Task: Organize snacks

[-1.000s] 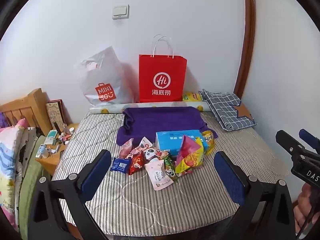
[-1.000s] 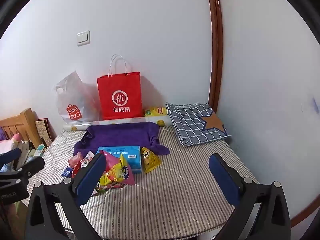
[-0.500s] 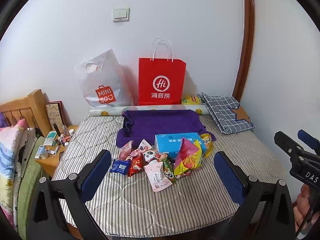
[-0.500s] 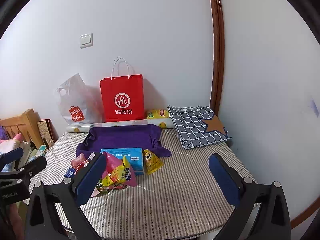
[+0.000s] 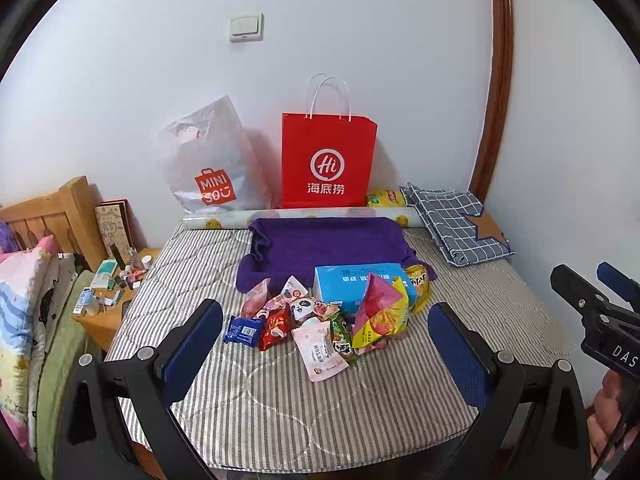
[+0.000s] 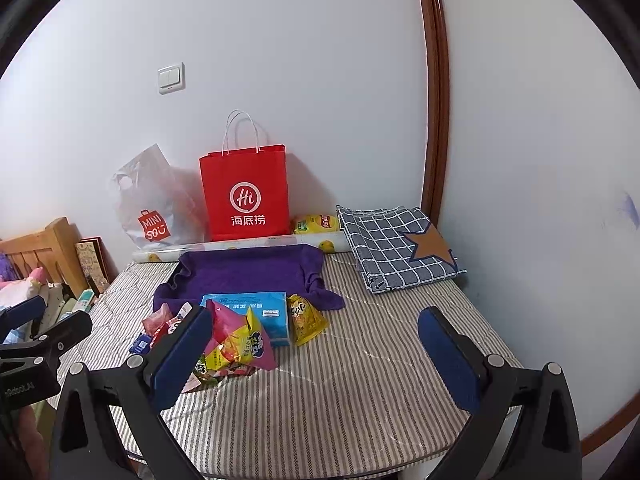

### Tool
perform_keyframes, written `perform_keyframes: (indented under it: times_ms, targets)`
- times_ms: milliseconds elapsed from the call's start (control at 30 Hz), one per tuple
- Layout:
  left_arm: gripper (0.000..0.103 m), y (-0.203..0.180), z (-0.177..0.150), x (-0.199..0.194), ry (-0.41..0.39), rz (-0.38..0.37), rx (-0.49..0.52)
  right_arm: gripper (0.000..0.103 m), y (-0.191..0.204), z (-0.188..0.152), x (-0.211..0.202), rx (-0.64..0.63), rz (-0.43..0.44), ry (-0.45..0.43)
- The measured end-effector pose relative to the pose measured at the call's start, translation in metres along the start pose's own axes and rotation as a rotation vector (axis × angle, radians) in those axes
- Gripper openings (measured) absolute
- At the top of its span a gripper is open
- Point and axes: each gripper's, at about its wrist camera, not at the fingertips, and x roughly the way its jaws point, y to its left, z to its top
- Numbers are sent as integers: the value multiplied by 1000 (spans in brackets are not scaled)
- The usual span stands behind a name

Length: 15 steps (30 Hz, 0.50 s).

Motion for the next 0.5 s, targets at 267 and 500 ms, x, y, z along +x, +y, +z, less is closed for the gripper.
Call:
perform_keyframes:
  times_ms: [267, 500]
  targets:
    - [102, 0, -2, -1, -4, -1, 1, 103, -1, -1, 3, -3, 4, 8]
    - [102, -3, -4, -2, -8, 5, 0, 103, -1, -3, 4, 4, 9, 12]
